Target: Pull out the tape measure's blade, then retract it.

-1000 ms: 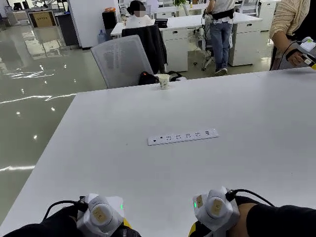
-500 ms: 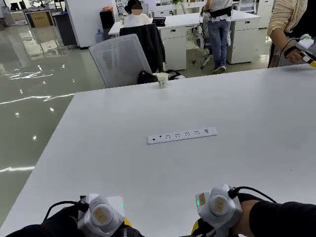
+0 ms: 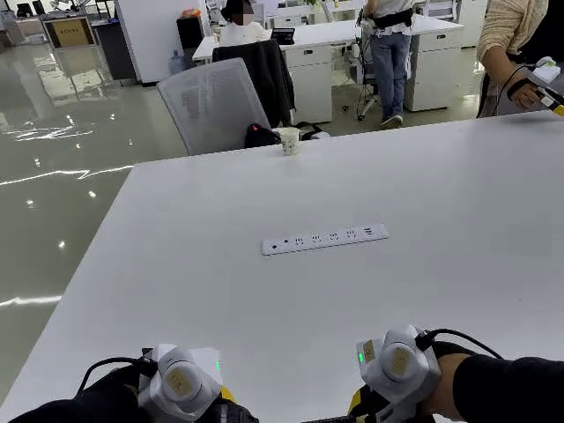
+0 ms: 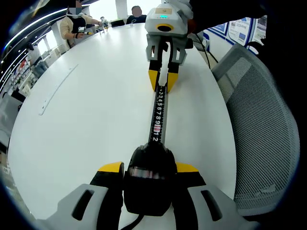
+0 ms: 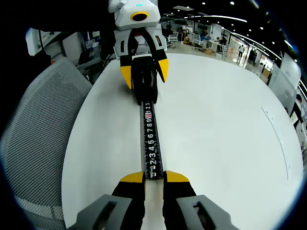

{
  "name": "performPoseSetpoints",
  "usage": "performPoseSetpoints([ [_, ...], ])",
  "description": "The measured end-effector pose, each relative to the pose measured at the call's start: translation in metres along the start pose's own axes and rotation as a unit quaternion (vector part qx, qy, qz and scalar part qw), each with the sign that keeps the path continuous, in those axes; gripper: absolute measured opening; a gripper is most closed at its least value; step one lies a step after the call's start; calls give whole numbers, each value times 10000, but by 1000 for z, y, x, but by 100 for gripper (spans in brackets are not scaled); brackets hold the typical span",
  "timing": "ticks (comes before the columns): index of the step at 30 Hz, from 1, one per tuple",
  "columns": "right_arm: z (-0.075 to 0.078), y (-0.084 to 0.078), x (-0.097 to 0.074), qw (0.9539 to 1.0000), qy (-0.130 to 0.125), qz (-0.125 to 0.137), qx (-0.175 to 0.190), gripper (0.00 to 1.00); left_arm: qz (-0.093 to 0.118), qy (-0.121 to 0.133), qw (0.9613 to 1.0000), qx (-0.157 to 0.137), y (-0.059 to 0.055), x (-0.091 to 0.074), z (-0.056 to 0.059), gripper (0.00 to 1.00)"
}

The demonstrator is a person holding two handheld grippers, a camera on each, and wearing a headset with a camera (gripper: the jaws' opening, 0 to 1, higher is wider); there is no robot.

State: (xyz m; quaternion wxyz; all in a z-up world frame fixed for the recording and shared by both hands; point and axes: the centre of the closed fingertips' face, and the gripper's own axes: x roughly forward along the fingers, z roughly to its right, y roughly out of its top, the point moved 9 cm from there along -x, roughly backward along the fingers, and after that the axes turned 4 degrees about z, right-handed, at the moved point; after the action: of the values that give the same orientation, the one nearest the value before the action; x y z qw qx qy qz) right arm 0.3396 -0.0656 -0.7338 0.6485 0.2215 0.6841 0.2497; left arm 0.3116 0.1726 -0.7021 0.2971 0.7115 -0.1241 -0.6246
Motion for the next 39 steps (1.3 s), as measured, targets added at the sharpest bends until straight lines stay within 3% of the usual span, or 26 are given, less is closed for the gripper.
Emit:
performPoseSetpoints([
  [39,-1,-17,-16,10000,-22,-36,61,10,33,36,10000,-32,0,0,3,35],
])
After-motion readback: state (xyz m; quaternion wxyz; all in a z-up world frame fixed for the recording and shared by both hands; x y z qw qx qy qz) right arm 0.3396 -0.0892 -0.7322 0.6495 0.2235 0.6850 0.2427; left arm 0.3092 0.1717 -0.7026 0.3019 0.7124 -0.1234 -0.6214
